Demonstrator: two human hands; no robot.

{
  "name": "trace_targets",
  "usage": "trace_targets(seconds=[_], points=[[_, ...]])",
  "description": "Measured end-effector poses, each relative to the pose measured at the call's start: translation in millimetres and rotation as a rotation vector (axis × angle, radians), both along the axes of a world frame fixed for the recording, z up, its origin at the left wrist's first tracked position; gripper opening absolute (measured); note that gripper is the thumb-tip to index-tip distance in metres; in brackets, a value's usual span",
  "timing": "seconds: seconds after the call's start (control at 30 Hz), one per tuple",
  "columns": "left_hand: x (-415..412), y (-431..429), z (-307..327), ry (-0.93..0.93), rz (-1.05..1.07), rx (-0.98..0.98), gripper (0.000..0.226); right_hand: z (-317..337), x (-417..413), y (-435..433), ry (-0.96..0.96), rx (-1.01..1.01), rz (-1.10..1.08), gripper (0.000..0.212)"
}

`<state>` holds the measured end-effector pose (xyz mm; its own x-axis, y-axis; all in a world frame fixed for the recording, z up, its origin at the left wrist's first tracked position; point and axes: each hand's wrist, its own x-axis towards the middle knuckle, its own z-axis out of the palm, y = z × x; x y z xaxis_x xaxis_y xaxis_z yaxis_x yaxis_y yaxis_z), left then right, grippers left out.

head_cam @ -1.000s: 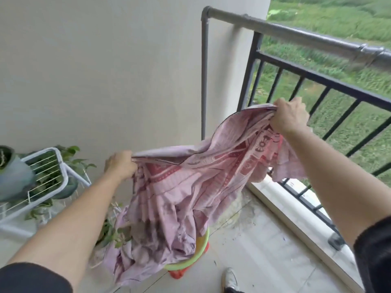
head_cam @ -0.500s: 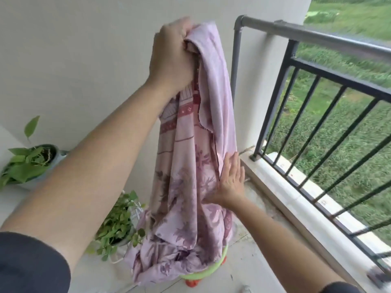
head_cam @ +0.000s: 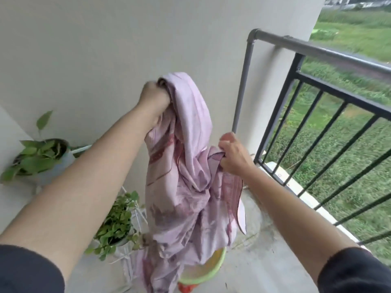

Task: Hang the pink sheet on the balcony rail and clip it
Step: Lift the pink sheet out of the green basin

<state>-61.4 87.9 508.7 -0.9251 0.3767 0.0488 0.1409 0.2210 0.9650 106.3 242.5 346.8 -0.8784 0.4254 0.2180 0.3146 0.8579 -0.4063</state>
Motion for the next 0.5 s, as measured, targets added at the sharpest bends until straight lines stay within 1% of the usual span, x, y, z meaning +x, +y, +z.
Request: trace_targets(seconds=[0.03, 0.1, 0.13, 0.17, 0.2, 0.27, 0.3, 0.33, 0.37, 0.4, 0.43, 0.47, 0.5], points=[[19, -6, -13, -0.088, -0.086, -0.01, 0.013, 9, -2, -3, 0.052, -0.049, 0.043, 0.01], [34, -8, -53, -0.212, -0.278, -0.05, 0.018, 24, -4, -13, 0.082, -0.223, 0.123, 0.033], [38, -8, -66, -0.243, -0.332, -0.024, 0.024, 26, -4, -17, 0.067, -0.311, 0.132, 0.042], [39, -7, -73, -0.266, -0.337, 0.009, 0.03, 26, -3, -19, 0.044, -0.373, 0.118, 0.043], [35, -7, -82, -0.245, -0.326, 0.012, 0.031, 25, -2, -21, 0.032, -0.412, 0.093, 0.038], [41, -14, -108, -0.049, -0.273, -0.035, 0.023, 22, 3, -18, 0.071, -0.529, -0.017, 0.021], [43, -21, -130, 0.037, -0.2, -0.091, 0.041, 23, 6, -15, 0.103, -0.61, -0.084, 0.017], [49, -31, -156, 0.069, -0.101, -0.143, 0.064, 25, 8, -11, 0.149, -0.683, -0.13, 0.02], [60, -45, -181, 0.069, 0.012, -0.176, 0.079, 30, 10, -10, 0.191, -0.756, -0.164, 0.028], [72, -59, -209, 0.09, 0.086, -0.21, 0.085, 35, 12, -6, 0.241, -0.825, -0.165, 0.032], [88, -72, -236, 0.135, 0.094, -0.276, 0.088, 42, 13, -5, 0.286, -0.885, -0.133, 0.027], [105, -83, -261, 0.169, 0.046, -0.379, 0.091, 49, 14, -4, 0.313, -0.931, -0.079, 0.017], [117, -88, -286, 0.188, -0.026, -0.491, 0.098, 56, 15, -5, 0.325, -0.969, -0.048, 0.016]])
